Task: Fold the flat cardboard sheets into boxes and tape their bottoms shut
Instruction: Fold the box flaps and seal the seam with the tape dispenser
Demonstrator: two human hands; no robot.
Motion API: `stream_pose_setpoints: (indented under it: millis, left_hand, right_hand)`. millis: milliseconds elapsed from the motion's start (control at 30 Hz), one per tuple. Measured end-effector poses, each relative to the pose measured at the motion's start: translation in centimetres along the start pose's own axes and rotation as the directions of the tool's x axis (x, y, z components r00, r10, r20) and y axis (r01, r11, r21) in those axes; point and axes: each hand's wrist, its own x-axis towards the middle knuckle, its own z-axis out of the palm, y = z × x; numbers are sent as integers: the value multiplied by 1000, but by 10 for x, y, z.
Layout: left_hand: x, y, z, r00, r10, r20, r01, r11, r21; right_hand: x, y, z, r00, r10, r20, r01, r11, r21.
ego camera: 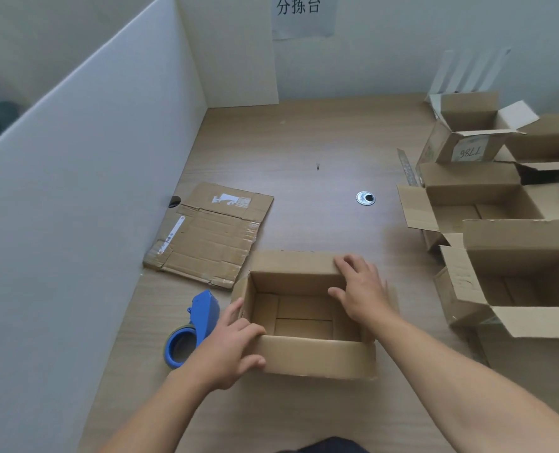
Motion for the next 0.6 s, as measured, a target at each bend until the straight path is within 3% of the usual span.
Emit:
stream_pose_setpoints:
  millis: [133,367,533,600]
  left_hand:
    - [3,13,13,995,-45,-91,56,991,119]
    - [-1,19,25,970,-123,-208,152,980,128]
    - [-15,13,32,966,-85,-243,121,983,137]
    - [-19,11,30,975,-40,-220,71,988,137]
  right_hand:
    - [0,0,8,996,72,-53,-71,997,17]
    - [1,1,9,998,38,49,-38,999,-1]
    - [-26,-8,8,996,83,14,-83,997,-2]
    - [-43,-19,-3,1000,12,-29,-14,998,-68]
